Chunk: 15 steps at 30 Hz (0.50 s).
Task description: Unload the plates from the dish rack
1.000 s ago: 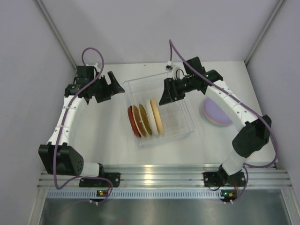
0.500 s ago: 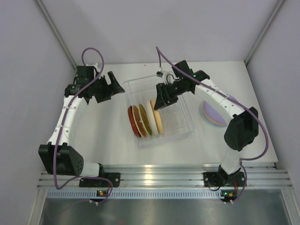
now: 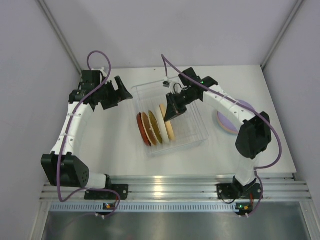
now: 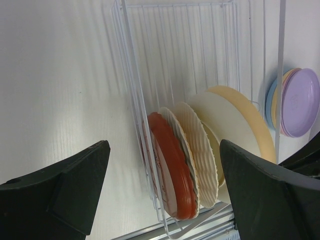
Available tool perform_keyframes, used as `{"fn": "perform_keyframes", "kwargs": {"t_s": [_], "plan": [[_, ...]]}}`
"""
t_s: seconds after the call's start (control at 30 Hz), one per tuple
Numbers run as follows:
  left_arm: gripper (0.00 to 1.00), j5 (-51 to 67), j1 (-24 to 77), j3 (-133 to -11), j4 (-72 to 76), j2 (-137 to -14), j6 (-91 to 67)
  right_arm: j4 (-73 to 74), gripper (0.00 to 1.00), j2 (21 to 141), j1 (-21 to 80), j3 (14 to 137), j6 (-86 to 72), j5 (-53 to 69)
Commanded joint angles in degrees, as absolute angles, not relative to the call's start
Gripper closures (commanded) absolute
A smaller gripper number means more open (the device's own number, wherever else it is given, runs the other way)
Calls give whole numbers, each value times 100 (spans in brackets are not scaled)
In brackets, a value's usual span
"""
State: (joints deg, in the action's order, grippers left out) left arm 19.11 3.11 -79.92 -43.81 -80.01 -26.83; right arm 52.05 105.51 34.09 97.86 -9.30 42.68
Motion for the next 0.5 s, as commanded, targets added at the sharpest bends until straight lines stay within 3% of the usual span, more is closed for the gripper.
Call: {"fn": "perform_keyframes", "kwargs": {"t_s": [0.0,0.47], "plan": [[3,1872,334,-7980,-4315,-7805,-2584,5045,99,10433,3428,10098,-703,4394],[3,1872,325,-7989,-4333,-7770,-2593,3535,100,9230,2111,9924,-1844,5809]]}}
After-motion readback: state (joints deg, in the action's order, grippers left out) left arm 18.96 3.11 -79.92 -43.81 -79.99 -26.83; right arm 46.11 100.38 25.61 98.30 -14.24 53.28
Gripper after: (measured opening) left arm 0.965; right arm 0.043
